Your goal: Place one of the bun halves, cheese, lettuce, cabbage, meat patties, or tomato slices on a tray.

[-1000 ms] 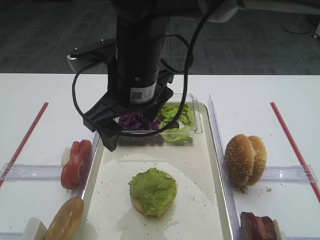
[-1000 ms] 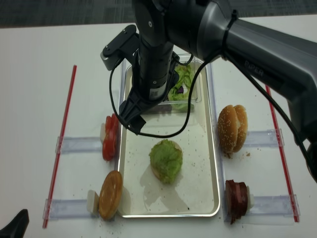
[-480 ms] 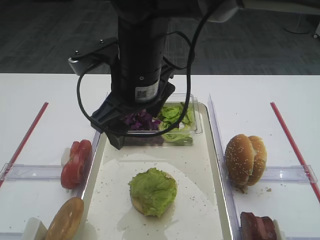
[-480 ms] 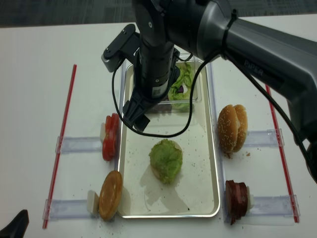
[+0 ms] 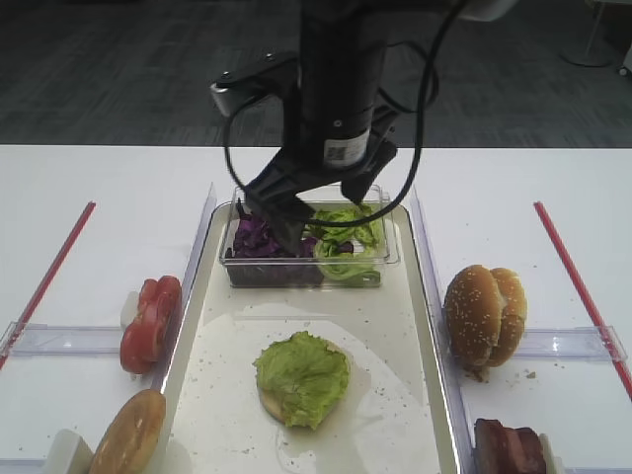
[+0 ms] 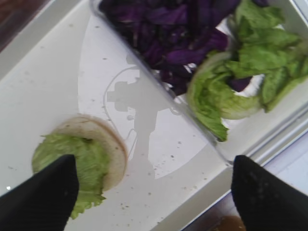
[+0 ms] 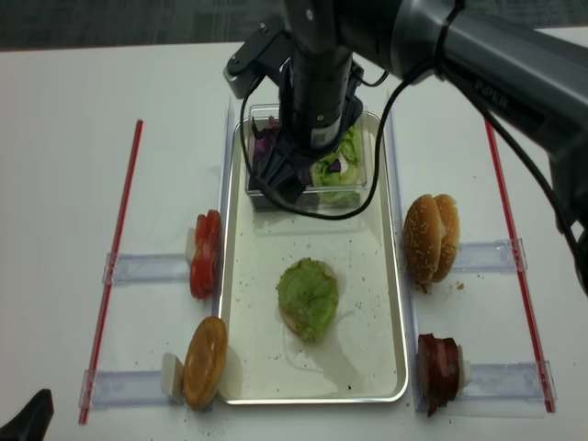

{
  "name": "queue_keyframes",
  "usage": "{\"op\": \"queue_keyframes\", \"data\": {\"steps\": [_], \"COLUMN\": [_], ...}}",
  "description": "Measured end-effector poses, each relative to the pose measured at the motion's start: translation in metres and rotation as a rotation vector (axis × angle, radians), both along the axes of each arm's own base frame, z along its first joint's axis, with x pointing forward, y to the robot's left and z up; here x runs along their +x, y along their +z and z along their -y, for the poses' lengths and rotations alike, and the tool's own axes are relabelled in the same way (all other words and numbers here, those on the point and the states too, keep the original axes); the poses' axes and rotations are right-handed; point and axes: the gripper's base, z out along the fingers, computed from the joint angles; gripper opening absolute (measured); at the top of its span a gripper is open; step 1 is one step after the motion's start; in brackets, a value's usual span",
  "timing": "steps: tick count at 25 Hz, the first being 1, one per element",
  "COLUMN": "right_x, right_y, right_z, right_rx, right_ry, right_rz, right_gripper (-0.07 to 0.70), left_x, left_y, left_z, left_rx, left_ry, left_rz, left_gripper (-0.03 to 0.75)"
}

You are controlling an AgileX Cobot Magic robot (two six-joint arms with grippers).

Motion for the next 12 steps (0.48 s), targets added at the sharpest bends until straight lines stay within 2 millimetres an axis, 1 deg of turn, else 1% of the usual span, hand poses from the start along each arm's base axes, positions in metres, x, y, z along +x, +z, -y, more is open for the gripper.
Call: {"op": "queue_keyframes", "data": {"steps": [4,7,12], "right_x": [0.023,0.041,0.065], "right_y": [0.0,0.0,0.0], "right_z": [0.03,0.058,0.109], "right_rx": [0.0,0.001,0.001], "right_ry": [-0.093,-0.172,-0.308], "right_rz": [-0.001,-0.001,-0.001], "right_gripper": [0.621,0.582,0.567], "left_x": [0.0,0.0,0.0], "left_y": [0.0,0.0,0.0], "left_z": [0.0,0.0,0.0], "left_rx": [0.0,0.0,0.0], "left_ry": [0.0,0.0,0.0], "left_rz": [0.0,0.0,0.0], "left_gripper": [0.419,0.419,0.419]}}
